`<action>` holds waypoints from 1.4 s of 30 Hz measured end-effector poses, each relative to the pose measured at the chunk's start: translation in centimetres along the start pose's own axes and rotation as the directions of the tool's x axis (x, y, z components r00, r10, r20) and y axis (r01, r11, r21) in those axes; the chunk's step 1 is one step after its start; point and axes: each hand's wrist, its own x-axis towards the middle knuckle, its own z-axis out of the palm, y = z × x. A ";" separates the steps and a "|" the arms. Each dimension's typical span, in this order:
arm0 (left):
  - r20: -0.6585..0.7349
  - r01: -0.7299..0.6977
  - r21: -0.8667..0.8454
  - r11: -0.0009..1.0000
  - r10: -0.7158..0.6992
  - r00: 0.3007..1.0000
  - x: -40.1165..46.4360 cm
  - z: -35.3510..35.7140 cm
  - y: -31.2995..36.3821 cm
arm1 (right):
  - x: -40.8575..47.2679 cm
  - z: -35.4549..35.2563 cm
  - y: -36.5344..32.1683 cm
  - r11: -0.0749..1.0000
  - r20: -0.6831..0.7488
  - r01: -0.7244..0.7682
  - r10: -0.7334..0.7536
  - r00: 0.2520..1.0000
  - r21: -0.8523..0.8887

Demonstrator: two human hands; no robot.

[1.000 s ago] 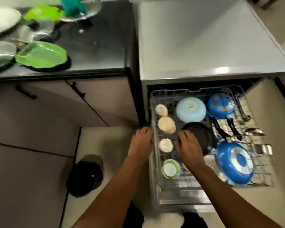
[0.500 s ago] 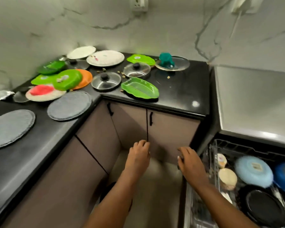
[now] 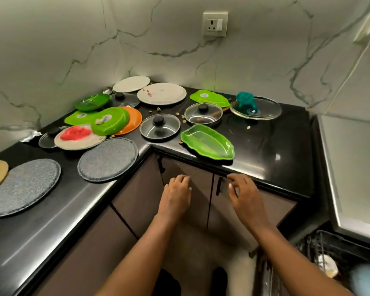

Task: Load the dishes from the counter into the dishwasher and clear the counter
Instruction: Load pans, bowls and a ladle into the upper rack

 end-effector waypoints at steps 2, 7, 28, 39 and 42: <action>-0.054 -0.004 -0.018 1.000 0.003 0.999 4.0 0.3 0.3 | 3.7 0.2 1.6 1.000 -0.011 -0.004 0.005 1.000 0.022; -0.140 -0.040 -0.047 0.998 0.034 0.990 13.6 1.4 1.0 | 11.7 0.2 6.2 0.998 -0.061 -0.058 0.060 0.996 0.027; 0.152 -0.437 0.222 0.872 0.411 0.899 39.3 7.9 2.7 | 36.5 6.7 15.2 0.861 0.294 0.220 -0.086 0.952 -0.459; 0.091 -0.464 0.276 0.842 0.457 0.885 45.3 7.8 -1.4 | 43.3 10.9 15.7 0.916 0.250 0.160 -0.068 0.966 -0.368; 0.085 -0.435 0.258 0.863 0.428 0.900 46.1 7.7 -2.5 | 46.4 11.1 16.3 0.901 0.323 0.095 0.052 0.945 -0.423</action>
